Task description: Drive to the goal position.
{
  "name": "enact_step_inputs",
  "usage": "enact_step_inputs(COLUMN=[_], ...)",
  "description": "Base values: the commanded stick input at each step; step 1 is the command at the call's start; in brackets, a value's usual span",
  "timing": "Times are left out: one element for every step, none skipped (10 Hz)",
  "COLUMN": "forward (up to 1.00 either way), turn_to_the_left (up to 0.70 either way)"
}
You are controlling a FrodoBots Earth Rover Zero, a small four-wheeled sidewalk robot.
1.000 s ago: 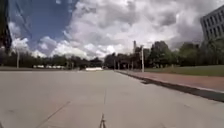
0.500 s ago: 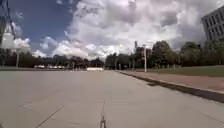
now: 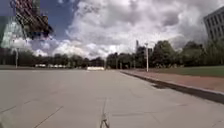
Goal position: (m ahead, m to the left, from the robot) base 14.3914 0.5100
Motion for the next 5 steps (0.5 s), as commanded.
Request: enact_step_inputs(forward=[1.00,1.00,1.00,1.00,1.00], turn_to_the_left=[0.00,0.00,0.00,0.00,0.00])
